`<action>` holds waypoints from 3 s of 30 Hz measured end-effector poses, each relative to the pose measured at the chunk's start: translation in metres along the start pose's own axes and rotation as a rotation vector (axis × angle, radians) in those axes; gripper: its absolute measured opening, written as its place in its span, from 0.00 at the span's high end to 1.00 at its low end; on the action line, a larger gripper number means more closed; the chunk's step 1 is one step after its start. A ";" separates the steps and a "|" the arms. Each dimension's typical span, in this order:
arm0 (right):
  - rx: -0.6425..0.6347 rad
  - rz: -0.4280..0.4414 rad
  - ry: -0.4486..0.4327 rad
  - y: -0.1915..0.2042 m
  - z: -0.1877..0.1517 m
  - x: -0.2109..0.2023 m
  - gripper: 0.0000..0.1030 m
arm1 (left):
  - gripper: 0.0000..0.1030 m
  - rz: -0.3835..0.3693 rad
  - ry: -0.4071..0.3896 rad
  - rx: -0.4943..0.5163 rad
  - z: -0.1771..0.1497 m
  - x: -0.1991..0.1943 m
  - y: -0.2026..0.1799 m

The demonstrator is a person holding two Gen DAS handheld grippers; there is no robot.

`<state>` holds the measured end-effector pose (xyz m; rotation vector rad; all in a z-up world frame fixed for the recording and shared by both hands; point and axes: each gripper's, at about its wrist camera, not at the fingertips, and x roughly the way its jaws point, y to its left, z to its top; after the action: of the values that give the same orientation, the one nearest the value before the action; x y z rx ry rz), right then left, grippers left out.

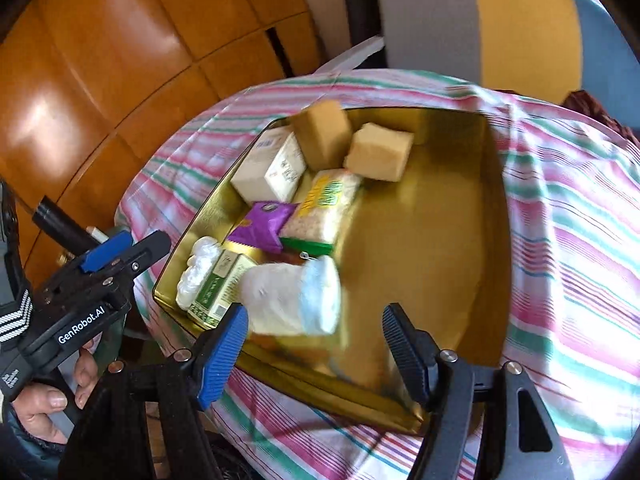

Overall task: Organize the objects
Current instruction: 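Carry the white knitted bundle into the gold tray and release it with the right gripper, then move the right gripper to the purple packet and grasp it, then lift purple packet with right gripper while left gripper approaches the last yellow sponge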

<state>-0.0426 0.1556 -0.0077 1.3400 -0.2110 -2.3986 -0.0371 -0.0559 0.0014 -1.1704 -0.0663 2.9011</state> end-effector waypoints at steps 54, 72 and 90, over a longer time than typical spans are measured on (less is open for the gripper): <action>0.544 -0.530 0.308 -0.339 -0.115 -0.174 0.31 | 0.26 -0.434 0.044 0.435 0.002 -0.014 -0.260; 0.644 -0.592 0.168 -0.347 -0.129 -0.198 0.67 | 0.27 -0.509 0.125 0.545 -0.008 0.015 -0.362; 0.768 -0.449 -0.029 -0.357 -0.135 -0.220 0.67 | 0.23 -0.585 0.181 0.699 -0.032 0.043 -0.525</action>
<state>0.0834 0.5774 -0.0176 1.8181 -1.0202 -2.8427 -0.0479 0.4713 -0.0287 -1.0327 0.4783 2.0319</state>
